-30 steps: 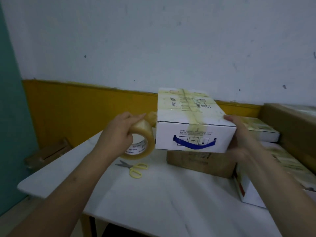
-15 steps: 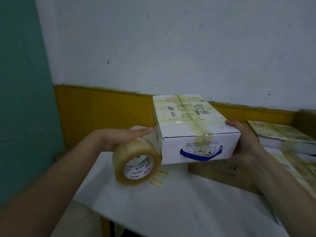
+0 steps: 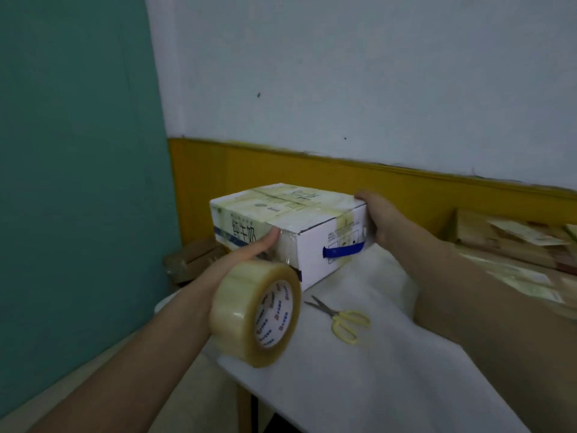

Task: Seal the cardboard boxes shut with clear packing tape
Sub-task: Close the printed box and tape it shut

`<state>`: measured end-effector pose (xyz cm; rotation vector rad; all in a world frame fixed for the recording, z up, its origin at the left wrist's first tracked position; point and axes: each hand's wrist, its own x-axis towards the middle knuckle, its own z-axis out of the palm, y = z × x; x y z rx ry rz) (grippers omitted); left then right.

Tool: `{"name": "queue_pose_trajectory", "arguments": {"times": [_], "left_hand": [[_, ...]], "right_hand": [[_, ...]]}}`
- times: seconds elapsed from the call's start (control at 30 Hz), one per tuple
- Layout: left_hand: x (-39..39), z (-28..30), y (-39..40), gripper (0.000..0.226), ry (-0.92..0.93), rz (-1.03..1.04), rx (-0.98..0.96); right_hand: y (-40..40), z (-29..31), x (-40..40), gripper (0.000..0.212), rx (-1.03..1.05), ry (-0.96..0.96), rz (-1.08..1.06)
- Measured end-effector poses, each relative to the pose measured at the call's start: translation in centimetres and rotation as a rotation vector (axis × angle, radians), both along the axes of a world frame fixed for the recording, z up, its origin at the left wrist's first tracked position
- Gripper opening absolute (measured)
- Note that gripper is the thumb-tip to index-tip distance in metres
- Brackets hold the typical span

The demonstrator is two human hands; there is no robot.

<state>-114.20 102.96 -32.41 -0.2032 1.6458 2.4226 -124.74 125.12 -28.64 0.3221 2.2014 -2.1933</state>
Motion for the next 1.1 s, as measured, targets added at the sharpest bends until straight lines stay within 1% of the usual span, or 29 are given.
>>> {"name": "queue_pose_trajectory", "arguments": {"times": [0.07, 0.13, 0.17, 0.2, 0.23, 0.3, 0.37, 0.4, 0.43, 0.47, 0.53, 0.57, 0.6, 0.7, 0.77, 0.8, 0.87, 0.93, 0.97, 1.03, 1.07, 1.1], "left_hand": [[-0.5, -0.9, -0.8, 0.036, 0.019, 0.0, -0.014], [-0.9, -2.3, -1.5, 0.052, 0.026, 0.082, -0.042], [-1.0, -2.9, -1.8, 0.061, 0.023, 0.114, -0.034], [-1.0, -3.7, -1.9, 0.066, 0.026, 0.145, -0.037], [-0.7, -4.1, -1.9, 0.064, 0.018, 0.17, -0.057], [-0.6, -5.2, -1.9, 0.051, -0.037, 0.197, -0.078], [-0.1, -5.7, -1.5, 0.025, -0.103, 0.116, -0.094], [0.2, -5.8, -1.3, 0.018, -0.124, 0.075, -0.105], [0.4, -5.8, -1.2, 0.018, -0.146, 0.043, -0.119], [0.4, -5.8, -1.2, 0.017, -0.153, 0.031, -0.142], [0.3, -5.4, -1.4, 0.014, -0.176, 0.043, -0.197], [0.4, -5.2, -1.5, 0.015, -0.19, 0.049, -0.215], [0.3, -5.1, -1.6, 0.015, -0.2, 0.043, -0.228], [0.8, -4.6, -1.6, 0.011, -0.228, 0.021, -0.267], [1.0, -4.2, -2.0, 0.015, -0.223, 0.019, -0.281], [0.9, -4.2, -2.4, 0.024, -0.226, 0.021, -0.283], [0.8, -3.8, -3.1, 0.047, -0.23, 0.021, -0.293], [0.7, -3.4, -3.5, 0.057, -0.235, -0.009, -0.323], [0.8, -3.2, -3.5, 0.058, -0.243, -0.043, -0.335], [1.0, -2.7, -3.2, 0.05, -0.251, -0.127, -0.359], [1.0, -2.7, -3.1, 0.046, -0.24, -0.158, -0.376], [1.2, -2.5, -2.9, 0.042, -0.233, -0.173, -0.391]], "right_hand": [[-3.3, -1.0, -1.0, 0.028, 0.089, 0.038, -0.029], [-5.8, -2.9, -2.2, 0.046, 0.175, 0.057, -0.029], [-6.4, -4.0, -2.4, 0.054, 0.26, 0.063, -0.006], [-6.8, -5.0, -2.1, 0.058, 0.333, 0.082, 0.036], [-7.0, -6.0, -1.6, 0.058, 0.392, 0.103, 0.08], [-6.3, -8.0, -0.3, 0.056, 0.539, 0.12, 0.168], [-4.6, -9.7, 1.6, 0.05, 0.758, 0.135, 0.237], [-3.6, -10.4, 2.3, 0.045, 0.876, 0.154, 0.268], [-2.5, -10.8, 3.1, 0.039, 0.981, 0.163, 0.291], [-1.4, -11.1, 4.0, 0.041, 1.069, 0.166, 0.303], [0.5, -11.4, 5.4, 0.067, 1.172, 0.168, 0.271], [1.2, -11.5, 5.8, 0.074, 1.197, 0.158, 0.256], [1.6, -11.7, 6.1, 0.073, 1.241, 0.148, 0.268], [1.7, -12.6, 6.8, 0.042, 1.407, 0.085, 0.375], [1.5, -12.7, 7.2, 0.03, 1.457, 0.069, 0.391], [1.5, -12.5, 7.5, 0.028, 1.486, 0.048, 0.393], [2.0, -12.0, 8.5, 0.028, 1.541, -0.009, 0.371], [3.1, -10.9, 9.5, 0.035, 1.562, -0.06, 0.348], [3.8, -10.0, 10.0, 0.035, 1.529, -0.078, 0.35], [4.7, -7.9, 10.6, 0.03, 1.357, -0.087, 0.343], [4.6, -6.8, 10.7, 0.031, 1.24, -0.046, 0.322], [3.9, -5.8, 10.4, 0.032, 1.123, 0.039, 0.293]]}}
